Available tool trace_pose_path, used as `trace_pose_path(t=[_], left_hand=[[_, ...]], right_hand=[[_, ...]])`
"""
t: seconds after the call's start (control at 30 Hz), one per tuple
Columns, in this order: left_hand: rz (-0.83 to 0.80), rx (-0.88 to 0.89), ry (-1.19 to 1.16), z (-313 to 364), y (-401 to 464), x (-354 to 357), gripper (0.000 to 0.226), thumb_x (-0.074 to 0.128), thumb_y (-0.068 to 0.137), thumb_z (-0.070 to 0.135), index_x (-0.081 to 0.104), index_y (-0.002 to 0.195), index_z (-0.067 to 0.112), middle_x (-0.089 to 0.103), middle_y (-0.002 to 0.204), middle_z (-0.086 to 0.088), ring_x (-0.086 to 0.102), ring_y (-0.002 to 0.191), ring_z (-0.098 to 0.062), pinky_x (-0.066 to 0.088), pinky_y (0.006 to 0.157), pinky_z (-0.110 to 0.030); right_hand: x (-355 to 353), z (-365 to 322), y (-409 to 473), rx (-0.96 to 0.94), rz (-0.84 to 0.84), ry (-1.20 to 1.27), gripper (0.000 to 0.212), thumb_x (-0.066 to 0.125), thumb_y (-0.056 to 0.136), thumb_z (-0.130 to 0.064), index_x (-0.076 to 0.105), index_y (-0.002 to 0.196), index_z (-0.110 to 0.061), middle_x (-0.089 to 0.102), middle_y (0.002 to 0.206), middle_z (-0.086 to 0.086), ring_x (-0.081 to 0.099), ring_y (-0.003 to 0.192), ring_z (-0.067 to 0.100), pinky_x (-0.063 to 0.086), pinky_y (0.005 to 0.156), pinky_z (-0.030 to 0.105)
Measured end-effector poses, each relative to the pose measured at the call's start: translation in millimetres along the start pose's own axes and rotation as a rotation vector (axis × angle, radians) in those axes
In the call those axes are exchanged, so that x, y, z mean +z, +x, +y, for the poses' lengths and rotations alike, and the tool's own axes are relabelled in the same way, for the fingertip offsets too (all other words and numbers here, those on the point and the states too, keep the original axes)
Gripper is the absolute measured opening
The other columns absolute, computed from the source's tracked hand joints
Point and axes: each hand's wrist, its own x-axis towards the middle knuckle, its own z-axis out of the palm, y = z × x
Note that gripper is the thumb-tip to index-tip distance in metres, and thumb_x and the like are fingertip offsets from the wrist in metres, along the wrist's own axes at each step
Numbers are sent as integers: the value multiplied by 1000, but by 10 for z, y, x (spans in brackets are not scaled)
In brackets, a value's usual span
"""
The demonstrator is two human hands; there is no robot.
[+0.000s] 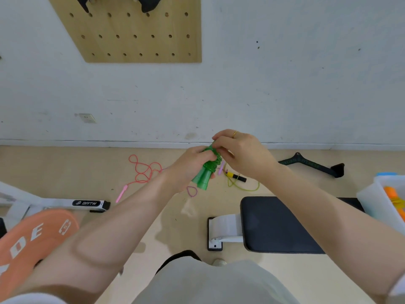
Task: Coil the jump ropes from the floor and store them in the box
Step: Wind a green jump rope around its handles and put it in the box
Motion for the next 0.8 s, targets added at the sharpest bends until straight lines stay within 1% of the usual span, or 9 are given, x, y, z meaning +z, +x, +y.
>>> trace_pose_path(t=[0.07,0.13,0.23,0.3,0.43,0.53,0.6,0.67,0.8], left_hand=[[5,-21,16,-16,18,-73,9,47,89,8,56,90,5,55,78,-11,56,61,-21,47,57,-27],[28,-13,-9,-4,34,-150,10,50,90,11,58,92,5,55,81,-11,56,60,-21,47,56,-27],[82,0,-45,33,42,-229,22,56,91,30,61,86,9,58,82,-8,54,60,-16,47,48,-22],[111,-6,-54,31,64,-268,31,58,90,40,62,87,9,59,82,-8,52,58,-14,46,45,-18],[140,-122,-279,4,109,-350,32,58,89,41,65,90,10,62,75,-3,54,57,-14,48,51,-23],[201,-159,-392,-10,172,-405,25,58,91,35,65,78,15,64,66,0,54,56,-13,46,58,-27],[238,-169,-402,-21,226,-425,24,59,90,33,63,79,13,63,67,-2,54,56,-14,46,57,-28],[259,-189,-438,-40,286,-437,22,59,90,30,61,81,10,61,68,-6,53,54,-16,46,52,-27],[283,-253,-526,-115,377,-468,19,56,89,25,54,80,9,57,68,-9,47,48,-20,40,37,-17]], right_hand=[[47,-4,77,-9,-40,-31,18,49,85,-11,65,82,-3,67,92,11,64,65,32,54,51,38],[73,-21,166,-6,-91,-127,9,60,79,0,63,85,-6,63,97,8,61,63,31,51,44,38],[121,-64,269,89,-198,-317,23,53,85,1,54,104,-12,48,117,5,52,93,24,43,47,33],[148,-132,322,135,-254,-343,22,44,91,-4,47,112,-12,44,116,4,45,101,22,36,53,32],[212,-224,456,213,-325,-321,15,39,94,-9,41,108,-10,48,90,0,45,83,21,18,46,27],[231,-277,529,295,-412,-304,4,36,94,-10,34,95,-13,36,67,-5,39,61,21,18,45,28],[281,-262,564,365,-460,-228,5,35,95,-11,32,92,-13,38,66,-2,41,57,21,22,46,29],[374,-219,585,475,-468,-35,7,33,97,-14,37,92,-11,47,74,2,46,68,25,28,50,31],[598,-235,510,702,-334,380,21,31,99,-20,46,94,-6,47,74,1,44,67,21,35,54,29]])
